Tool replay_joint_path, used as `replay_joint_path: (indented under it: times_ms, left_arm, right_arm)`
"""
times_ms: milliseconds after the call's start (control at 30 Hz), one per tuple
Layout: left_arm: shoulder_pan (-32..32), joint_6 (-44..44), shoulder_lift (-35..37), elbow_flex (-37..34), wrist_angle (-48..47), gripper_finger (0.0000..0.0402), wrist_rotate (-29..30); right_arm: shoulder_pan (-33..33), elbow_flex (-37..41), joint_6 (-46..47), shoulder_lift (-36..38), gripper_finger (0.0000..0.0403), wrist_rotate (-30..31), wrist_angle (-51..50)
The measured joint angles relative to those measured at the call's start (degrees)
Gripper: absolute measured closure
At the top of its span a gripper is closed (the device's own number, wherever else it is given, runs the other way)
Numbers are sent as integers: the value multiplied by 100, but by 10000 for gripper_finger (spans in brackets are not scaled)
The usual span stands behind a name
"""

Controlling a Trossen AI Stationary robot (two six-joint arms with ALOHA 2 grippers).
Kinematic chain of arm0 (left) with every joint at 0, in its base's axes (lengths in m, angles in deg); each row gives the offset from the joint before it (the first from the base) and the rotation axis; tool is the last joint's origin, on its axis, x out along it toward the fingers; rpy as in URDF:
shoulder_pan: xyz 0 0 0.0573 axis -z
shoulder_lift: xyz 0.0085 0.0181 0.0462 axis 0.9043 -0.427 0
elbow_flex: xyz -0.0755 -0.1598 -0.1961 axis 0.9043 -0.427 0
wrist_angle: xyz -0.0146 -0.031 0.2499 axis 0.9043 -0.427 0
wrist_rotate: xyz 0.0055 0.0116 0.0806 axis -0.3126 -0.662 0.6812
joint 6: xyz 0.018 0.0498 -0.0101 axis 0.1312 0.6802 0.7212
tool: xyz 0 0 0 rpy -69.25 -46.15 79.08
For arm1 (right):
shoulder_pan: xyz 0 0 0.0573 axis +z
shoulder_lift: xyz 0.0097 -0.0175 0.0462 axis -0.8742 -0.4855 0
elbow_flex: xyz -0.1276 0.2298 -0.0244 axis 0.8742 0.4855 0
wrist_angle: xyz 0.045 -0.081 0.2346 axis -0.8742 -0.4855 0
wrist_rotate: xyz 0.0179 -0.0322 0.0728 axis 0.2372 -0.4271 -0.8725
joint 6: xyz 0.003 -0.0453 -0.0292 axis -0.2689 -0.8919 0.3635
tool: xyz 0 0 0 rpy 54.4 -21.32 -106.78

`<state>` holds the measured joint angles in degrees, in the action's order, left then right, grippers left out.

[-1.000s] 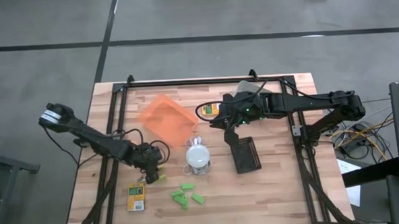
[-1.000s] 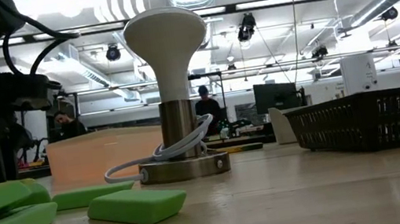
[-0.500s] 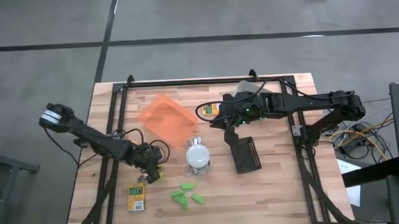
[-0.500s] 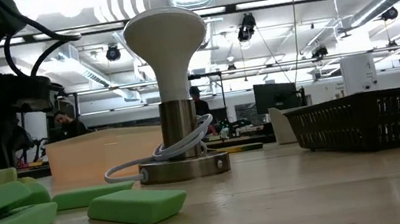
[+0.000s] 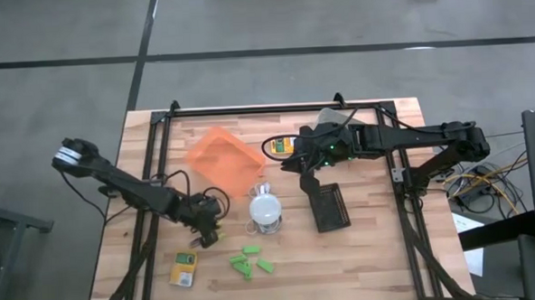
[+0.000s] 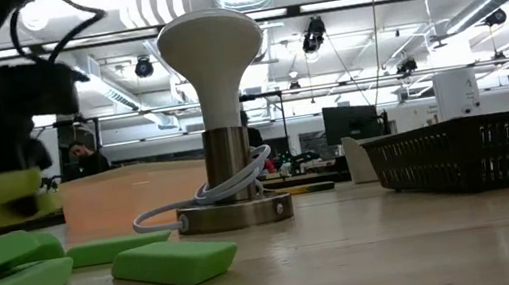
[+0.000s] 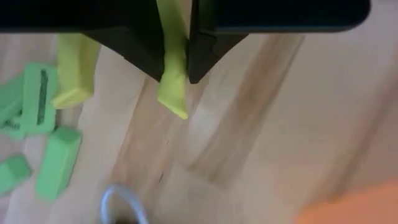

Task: Pick & Place School Supplies
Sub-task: Put the green punch plier into the gray bin

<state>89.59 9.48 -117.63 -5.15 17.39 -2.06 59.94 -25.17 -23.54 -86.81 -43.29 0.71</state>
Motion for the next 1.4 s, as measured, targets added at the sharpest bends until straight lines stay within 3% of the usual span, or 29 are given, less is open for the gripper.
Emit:
replay_joint_path:
  times_ms: [167, 367, 667, 900, 1133, 1267, 1400]
  left_arm:
    - [-13, 114, 129, 306, -54, 355, 502]
    - [-26, 380, 317, 795, -298, 344, 1550]
    - [-31, 1425, 764, 2257, -1623, 349, 3677]
    - [-56, 2815, 835, 3144, -1311, 348, 5347]
    - [-328, 4193, 798, 3101, -272, 347, 4980]
    - [-546, 4473, 692, 3085, 47, 347, 4796]
    - [-753, 4608, 581, 3083, 115, 346, 4737]
  right_arm:
    - [0, 0, 15, 0, 346, -5, -36]
    - [0, 0, 138, 0, 346, -28, -36]
    - [52, 0, -417, -2, 346, -85, -43]
    - [52, 0, -287, -2, 346, -83, -34]
    - [51, 2, -419, -2, 346, 1, 6]
    - [15, 2, -5, -2, 346, 333, 10]
    - [15, 2, -220, -2, 346, 351, 23]
